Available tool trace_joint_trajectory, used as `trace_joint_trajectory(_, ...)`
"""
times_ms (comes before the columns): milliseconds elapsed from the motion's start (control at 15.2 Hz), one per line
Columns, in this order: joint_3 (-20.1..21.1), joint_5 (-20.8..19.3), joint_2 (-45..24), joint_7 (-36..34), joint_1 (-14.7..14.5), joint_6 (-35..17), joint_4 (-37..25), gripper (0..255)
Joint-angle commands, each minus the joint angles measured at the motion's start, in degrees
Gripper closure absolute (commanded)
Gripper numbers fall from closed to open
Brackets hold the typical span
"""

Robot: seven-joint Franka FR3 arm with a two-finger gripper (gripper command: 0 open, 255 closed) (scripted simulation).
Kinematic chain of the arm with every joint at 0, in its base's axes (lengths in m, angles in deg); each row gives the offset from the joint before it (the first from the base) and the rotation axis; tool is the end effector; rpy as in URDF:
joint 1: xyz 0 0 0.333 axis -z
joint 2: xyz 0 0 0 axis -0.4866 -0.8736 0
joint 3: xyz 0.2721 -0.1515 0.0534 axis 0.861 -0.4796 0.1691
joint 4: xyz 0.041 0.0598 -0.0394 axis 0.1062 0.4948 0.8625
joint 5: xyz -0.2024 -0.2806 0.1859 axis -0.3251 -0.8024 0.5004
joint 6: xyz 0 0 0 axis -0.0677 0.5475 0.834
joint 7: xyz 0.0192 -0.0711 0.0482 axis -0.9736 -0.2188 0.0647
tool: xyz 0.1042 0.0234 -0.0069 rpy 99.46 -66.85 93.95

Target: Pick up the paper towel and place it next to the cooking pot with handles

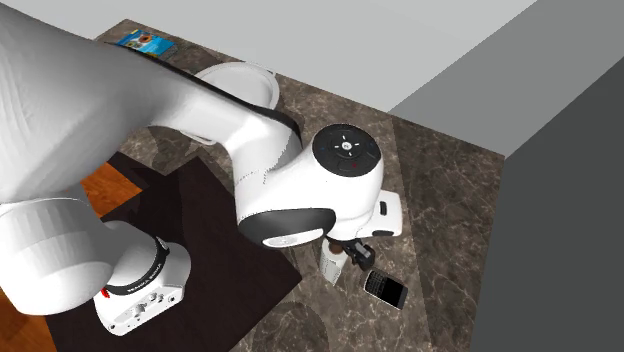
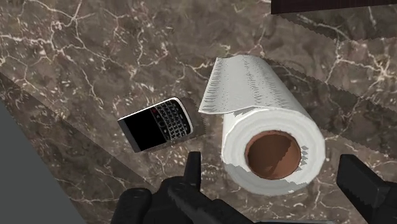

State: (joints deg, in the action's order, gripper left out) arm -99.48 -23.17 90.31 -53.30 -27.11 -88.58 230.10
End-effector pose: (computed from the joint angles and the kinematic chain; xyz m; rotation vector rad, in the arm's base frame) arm 0.3335 -0.2706 0.2991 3.0822 -0.0973 0.0831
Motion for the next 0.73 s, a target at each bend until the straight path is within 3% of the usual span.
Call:
trace_joint_trajectory(0, -0.62, 1.82, -2.32, 1.20, -0.82, -2.23, 0.12, 0)
trace_joint_trajectory(66, -1.07, 3.32, -3.95, 2.29, -1.37, -3.81, 0.28, 0)
trace_joint_trajectory(594, -1.00, 3.33, -3.94, 2.29, -1.30, -3.79, 0.28, 0)
trace_joint_trajectory(660, -1.00, 3.33, -3.94, 2.29, -1.30, -3.79, 0.28, 255)
